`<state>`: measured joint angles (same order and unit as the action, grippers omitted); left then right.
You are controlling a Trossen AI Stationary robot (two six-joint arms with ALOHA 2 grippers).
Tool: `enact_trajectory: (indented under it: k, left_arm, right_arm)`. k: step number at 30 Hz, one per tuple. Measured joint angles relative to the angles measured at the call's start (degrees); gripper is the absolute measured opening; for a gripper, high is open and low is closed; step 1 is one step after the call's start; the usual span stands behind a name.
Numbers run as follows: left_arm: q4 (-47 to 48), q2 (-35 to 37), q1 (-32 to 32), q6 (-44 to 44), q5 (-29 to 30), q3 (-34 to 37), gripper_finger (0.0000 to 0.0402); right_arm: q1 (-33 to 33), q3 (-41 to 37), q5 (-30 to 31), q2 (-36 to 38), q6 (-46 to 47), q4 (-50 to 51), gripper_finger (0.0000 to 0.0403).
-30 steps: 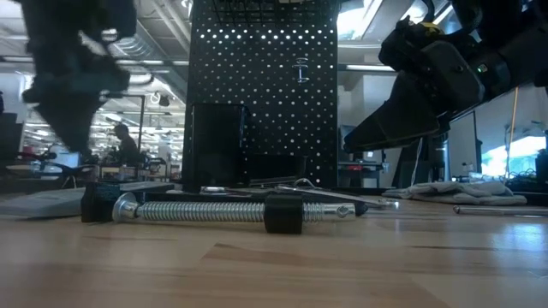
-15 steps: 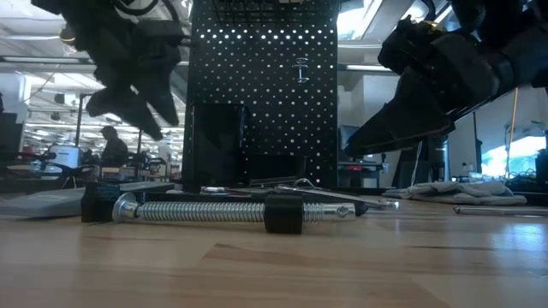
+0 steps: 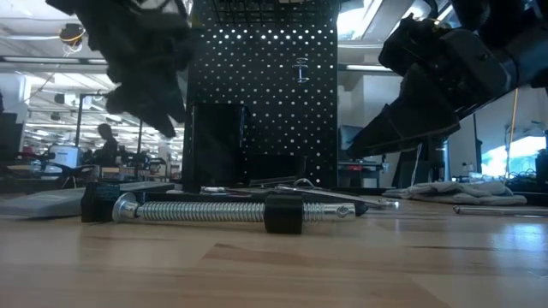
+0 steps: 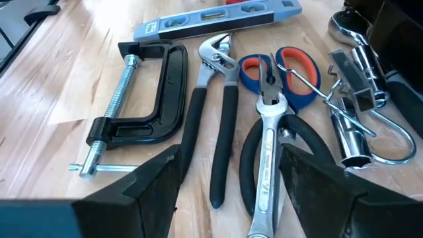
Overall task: Hang tools onto peg board
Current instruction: Put the spirit level into the left bin on the pegboard
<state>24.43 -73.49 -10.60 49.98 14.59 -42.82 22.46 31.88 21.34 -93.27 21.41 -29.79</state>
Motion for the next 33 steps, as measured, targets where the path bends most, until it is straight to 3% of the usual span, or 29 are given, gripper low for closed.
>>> enact_trajectory:
  k: [11,28,33]
  left_arm:
    - [1.64,0.0,1.56,2.3,0.9,1.19,0.018]
    - [-1.59,-0.17,5.21,-5.82,-0.73,1.19,0.018]
    - [-1.43,0.96,5.12,-6.49,-9.03,-1.07,0.018]
  right_arm:
    - [0.0,0.0,0.07,0.0,0.85,1.66,0.0252]
    - [-0.45,0.0,1.08,0.0,1.62,2.03,0.0252]
    - [-0.46,0.0,1.09,0.0,2.26,2.68,0.0252]
